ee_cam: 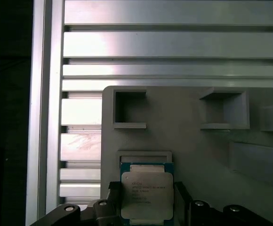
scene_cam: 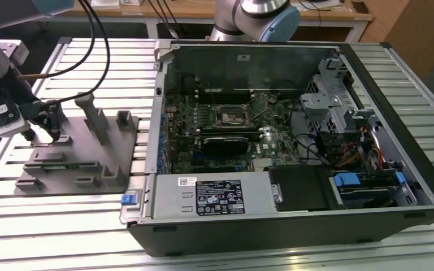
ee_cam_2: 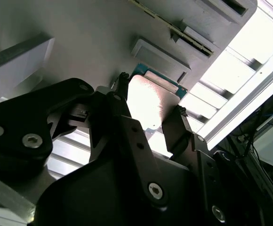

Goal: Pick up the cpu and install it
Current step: 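Pick up the cpu and move it towards the insertion slot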

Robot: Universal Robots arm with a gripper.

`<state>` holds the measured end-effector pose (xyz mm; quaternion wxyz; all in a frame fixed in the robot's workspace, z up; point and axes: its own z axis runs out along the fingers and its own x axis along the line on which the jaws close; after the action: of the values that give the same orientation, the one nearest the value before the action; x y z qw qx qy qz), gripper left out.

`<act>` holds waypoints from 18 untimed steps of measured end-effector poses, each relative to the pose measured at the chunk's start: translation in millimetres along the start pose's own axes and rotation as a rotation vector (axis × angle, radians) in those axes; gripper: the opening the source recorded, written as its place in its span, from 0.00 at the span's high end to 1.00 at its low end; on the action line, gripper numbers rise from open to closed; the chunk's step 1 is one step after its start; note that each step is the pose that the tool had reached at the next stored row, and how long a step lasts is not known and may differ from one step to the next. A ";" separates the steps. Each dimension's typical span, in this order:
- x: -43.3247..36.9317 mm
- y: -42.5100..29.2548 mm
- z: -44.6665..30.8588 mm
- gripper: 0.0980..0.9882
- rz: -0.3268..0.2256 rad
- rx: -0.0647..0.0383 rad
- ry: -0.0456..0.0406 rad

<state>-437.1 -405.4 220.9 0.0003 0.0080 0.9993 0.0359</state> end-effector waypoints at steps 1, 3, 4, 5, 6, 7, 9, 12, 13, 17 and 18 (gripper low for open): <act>0.0 0.0 -0.2 0.51 0.000 0.000 0.0000; 0.0 0.1 -0.9 0.51 0.000 0.000 0.0002; 0.0 0.1 -1.1 0.51 0.000 0.000 0.0001; 0.0 0.1 -1.4 0.51 0.000 0.000 0.0001; 0.0 0.1 -1.6 0.51 0.000 0.000 0.0000; 0.0 0.1 -1.8 0.51 0.000 0.000 0.0000; 0.0 0.2 -2.4 0.51 0.000 0.000 0.0001; 0.0 0.2 -3.2 0.51 0.000 0.000 0.0002; 0.0 0.2 -3.5 0.51 0.000 0.000 0.0002; 0.0 0.4 -5.3 0.51 0.000 0.000 0.0002; 0.0 0.4 -5.9 0.51 0.000 0.000 0.0002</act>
<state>-437.1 -405.4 226.8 0.0002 0.0080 0.9993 0.0359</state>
